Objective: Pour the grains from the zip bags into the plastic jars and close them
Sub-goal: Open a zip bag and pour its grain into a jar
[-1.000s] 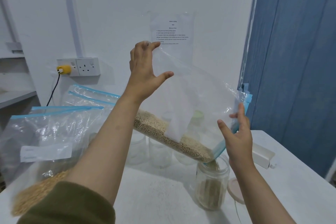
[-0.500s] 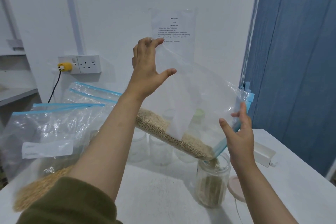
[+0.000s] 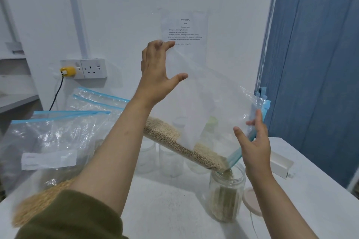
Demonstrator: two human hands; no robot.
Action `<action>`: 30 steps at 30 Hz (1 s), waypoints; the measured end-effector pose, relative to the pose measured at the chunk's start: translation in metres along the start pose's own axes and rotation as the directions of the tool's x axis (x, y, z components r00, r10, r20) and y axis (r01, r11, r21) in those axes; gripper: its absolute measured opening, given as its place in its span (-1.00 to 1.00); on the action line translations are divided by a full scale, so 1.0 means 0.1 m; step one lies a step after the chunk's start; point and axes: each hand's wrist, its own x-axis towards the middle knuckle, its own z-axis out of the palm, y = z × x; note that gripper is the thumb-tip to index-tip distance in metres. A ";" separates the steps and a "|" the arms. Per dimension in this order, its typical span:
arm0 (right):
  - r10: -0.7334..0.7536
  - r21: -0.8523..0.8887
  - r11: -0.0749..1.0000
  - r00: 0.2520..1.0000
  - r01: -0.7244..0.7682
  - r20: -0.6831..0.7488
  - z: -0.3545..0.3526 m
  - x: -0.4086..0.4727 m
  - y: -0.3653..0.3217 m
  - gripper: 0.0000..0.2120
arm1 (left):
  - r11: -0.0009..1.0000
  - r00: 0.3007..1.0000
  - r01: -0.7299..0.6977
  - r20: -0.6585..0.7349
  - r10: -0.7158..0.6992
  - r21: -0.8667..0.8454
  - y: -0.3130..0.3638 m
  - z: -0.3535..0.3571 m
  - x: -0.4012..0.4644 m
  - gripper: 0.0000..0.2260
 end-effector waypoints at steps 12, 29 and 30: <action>-0.003 0.002 1.000 1.000 0.003 0.011 0.01 0.02 -0.02 -0.30 | 1.000 1.000 0.007 -0.001 -0.007 -0.003 0.00 -0.02 0.02 -0.32; -0.021 0.005 1.000 1.000 0.021 0.006 0.01 0.02 -0.01 -0.30 | 1.000 1.000 0.001 -0.005 -0.001 0.007 0.00 -0.02 0.01 -0.33; -0.019 0.007 1.000 1.000 0.019 0.007 0.01 0.02 -0.01 -0.30 | 1.000 1.000 0.002 -0.003 -0.002 0.006 0.00 -0.02 0.01 -0.33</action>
